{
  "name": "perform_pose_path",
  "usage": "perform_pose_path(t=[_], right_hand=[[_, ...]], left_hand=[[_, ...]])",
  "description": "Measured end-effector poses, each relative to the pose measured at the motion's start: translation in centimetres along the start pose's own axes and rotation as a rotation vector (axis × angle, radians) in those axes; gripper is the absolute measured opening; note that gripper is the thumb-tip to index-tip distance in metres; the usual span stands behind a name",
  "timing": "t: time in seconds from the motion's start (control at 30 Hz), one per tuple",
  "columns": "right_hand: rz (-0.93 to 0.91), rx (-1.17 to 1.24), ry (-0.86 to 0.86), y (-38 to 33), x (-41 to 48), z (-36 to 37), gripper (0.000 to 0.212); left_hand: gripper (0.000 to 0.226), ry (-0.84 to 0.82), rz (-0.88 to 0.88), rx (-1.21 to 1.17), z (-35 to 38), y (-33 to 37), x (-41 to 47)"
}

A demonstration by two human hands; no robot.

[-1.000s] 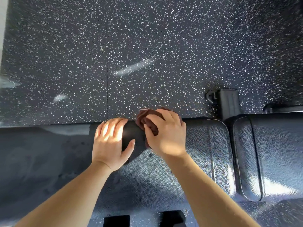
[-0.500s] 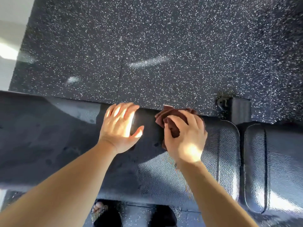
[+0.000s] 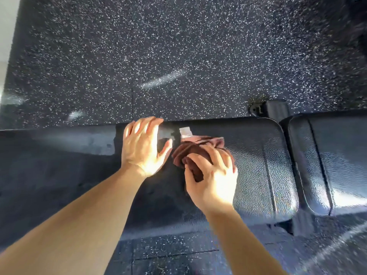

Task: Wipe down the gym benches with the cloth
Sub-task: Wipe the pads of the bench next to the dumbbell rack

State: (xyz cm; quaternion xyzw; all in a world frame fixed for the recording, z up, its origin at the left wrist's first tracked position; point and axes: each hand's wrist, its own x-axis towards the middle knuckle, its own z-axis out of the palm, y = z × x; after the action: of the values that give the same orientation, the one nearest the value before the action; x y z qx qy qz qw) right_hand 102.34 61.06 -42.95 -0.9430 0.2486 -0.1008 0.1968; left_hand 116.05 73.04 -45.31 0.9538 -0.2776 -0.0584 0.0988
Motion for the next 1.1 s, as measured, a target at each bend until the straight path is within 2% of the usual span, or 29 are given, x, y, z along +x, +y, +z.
perform_pose_path(t=[0.2, 0.6, 0.73, 0.87, 1.03, 1.1], right_hand=[[0.052, 0.024, 0.051, -0.5, 3.6, 0.4, 0.019], [-0.005, 0.069, 0.001, 0.3, 0.8, -0.2, 0.022], [-0.097, 0.090, 0.071, 1.3, -3.9, -0.4, 0.023], [-0.182, 0.108, 0.223, 3.2, -8.5, -0.5, 0.015], [-0.050, 0.104, 0.245, 2.7, -6.1, -0.1, 0.013], [-0.007, 0.085, 0.181, 2.1, -3.4, 0.1, 0.015]], left_hand=[[0.055, 0.100, 0.024, -0.027, 0.6, -0.3, 0.0], [0.048, 0.212, 0.094, -0.070, 1.2, -0.1, -1.8], [0.052, 0.185, 0.110, -0.057, 2.3, 0.6, -7.4], [0.058, 0.196, 0.141, -0.057, 2.6, 0.8, -12.5], [0.054, 0.213, 0.161, -0.032, 1.9, 1.3, -11.9], [0.054, 0.232, 0.165, -0.031, 2.1, 1.2, -11.7]])
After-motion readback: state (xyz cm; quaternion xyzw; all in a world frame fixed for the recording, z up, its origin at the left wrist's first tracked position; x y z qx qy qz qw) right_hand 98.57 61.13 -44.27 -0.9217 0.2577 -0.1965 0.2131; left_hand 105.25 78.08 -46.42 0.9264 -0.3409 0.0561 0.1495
